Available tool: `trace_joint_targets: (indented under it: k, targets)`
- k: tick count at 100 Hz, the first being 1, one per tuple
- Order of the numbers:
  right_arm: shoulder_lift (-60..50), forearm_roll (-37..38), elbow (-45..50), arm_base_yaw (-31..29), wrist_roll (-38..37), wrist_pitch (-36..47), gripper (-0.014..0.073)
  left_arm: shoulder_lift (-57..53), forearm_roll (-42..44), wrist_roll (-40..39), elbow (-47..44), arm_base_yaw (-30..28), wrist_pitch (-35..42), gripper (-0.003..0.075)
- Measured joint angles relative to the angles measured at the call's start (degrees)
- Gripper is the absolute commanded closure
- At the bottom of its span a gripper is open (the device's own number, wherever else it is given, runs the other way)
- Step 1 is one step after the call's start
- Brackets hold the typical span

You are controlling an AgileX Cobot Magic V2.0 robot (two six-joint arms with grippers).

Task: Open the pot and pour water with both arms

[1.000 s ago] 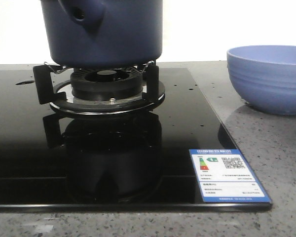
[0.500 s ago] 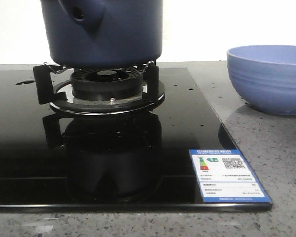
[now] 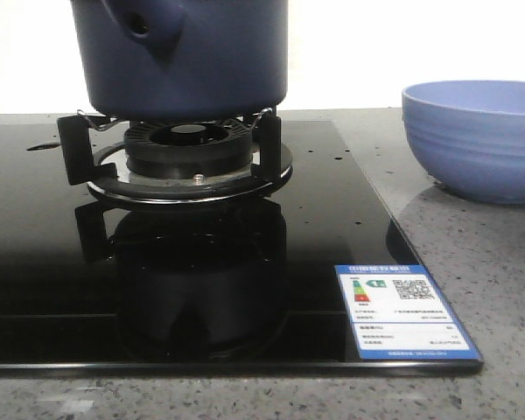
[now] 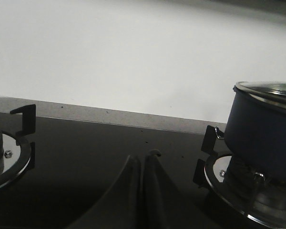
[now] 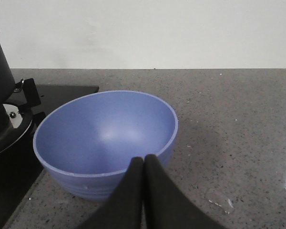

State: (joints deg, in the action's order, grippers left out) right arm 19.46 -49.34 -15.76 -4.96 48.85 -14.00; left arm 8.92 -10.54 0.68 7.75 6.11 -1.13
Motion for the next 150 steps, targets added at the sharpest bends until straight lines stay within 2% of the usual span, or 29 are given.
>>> trace_joint_targets:
  k: [22,36,150]
  targets:
    - [0.0,0.0,0.0,0.0,0.0,0.0,0.0646,-8.5,2.2,-5.1,-7.6,-3.5,0.1,0.0741]
    - [-0.1,0.0,0.0,0.0,0.0,0.0,0.0646,-9.1,2.7,-6.6,-7.6,-5.0,0.1,0.0741]
    - [-0.1,-0.1,0.0,0.0,0.1,-0.1,0.0646,-9.1,4.5,-7.1,-7.6,-5.0,-2.1,0.0741]
